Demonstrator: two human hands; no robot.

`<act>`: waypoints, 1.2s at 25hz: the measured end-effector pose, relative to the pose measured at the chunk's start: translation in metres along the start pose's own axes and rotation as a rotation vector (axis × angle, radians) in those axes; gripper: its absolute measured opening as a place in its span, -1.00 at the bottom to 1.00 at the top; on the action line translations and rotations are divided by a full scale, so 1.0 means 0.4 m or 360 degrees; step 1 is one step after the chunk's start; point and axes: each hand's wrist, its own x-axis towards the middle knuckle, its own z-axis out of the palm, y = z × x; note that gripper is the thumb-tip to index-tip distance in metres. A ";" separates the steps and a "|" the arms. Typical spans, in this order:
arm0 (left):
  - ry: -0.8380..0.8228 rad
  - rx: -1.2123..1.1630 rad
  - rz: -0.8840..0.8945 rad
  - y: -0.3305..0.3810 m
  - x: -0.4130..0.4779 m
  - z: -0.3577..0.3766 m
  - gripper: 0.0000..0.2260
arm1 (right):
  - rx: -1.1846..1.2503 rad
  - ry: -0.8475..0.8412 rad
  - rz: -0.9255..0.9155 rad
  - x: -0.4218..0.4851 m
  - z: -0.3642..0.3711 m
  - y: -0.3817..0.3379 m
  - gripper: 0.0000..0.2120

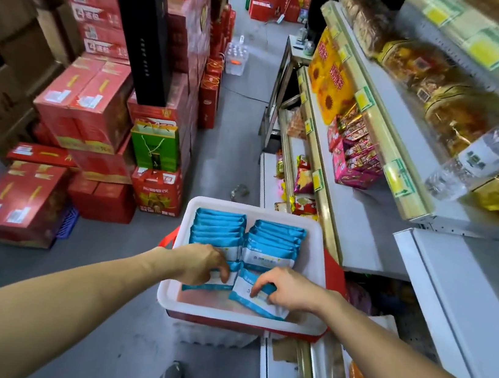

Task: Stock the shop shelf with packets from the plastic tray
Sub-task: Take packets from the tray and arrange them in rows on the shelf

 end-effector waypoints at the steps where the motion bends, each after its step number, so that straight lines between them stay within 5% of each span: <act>1: -0.0001 0.0004 0.0003 0.007 -0.001 -0.015 -0.63 | -0.0006 0.0002 0.0003 -0.006 -0.012 -0.003 -0.64; 12: 0.0404 0.0292 0.0111 0.088 -0.005 -0.540 -0.59 | -0.0232 0.0541 0.0052 -0.196 -0.526 -0.132 -0.55; 20: 0.0701 0.0502 0.0517 0.363 -0.008 -1.014 -0.70 | -0.0497 0.1036 0.0190 -0.573 -0.927 -0.192 -0.56; 25: 0.0795 0.0377 0.0883 0.665 0.040 -1.194 -0.60 | -0.0501 0.1239 0.0458 -0.925 -0.998 -0.153 -0.53; 30: 0.0702 0.0528 0.1248 0.982 0.126 -1.190 -0.60 | -0.0423 0.1339 0.0857 -1.259 -0.883 -0.097 -0.50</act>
